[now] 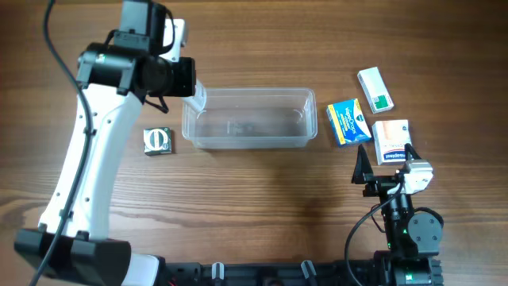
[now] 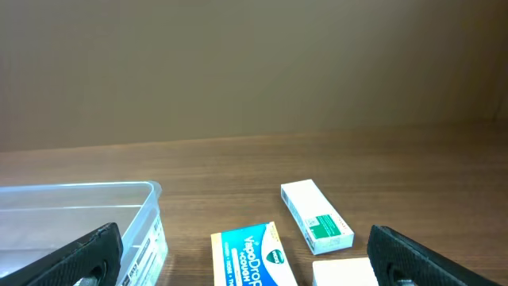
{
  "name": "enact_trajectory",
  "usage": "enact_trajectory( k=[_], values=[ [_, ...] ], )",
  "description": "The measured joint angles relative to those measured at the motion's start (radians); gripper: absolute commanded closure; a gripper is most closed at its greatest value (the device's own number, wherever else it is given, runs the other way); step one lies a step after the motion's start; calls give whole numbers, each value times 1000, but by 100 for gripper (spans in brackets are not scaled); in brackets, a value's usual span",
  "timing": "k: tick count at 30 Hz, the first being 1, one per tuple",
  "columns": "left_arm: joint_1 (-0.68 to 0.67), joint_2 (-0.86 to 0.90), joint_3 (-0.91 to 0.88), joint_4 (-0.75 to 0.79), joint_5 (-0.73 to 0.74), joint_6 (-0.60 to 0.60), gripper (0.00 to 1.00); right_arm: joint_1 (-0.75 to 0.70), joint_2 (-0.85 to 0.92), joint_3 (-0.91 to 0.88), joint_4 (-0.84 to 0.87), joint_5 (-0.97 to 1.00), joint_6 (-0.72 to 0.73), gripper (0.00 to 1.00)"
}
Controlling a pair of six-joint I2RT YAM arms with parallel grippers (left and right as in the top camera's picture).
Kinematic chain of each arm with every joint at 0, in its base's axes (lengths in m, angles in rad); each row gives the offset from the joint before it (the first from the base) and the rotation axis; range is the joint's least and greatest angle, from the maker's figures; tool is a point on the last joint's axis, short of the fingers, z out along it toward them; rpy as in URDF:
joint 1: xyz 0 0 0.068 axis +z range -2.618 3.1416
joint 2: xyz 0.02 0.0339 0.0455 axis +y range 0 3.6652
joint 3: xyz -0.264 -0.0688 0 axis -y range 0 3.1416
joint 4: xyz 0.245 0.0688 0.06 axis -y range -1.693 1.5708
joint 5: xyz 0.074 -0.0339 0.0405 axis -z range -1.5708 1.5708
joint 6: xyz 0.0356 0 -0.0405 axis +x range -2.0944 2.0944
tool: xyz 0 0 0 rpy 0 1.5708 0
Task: Pack container
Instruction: 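Lift bottle with left gripper and lower it into container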
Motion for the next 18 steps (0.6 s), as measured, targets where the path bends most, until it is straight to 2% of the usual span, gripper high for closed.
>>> enact_trajectory(
  k=[12,18],
  values=[
    [-9,114,0,19,-25,-10,90,0,0,0,0,0,0,0],
    [-9,122,-66,135,-39,-14,90,0,0,0,0,0,0,0]
  ],
)
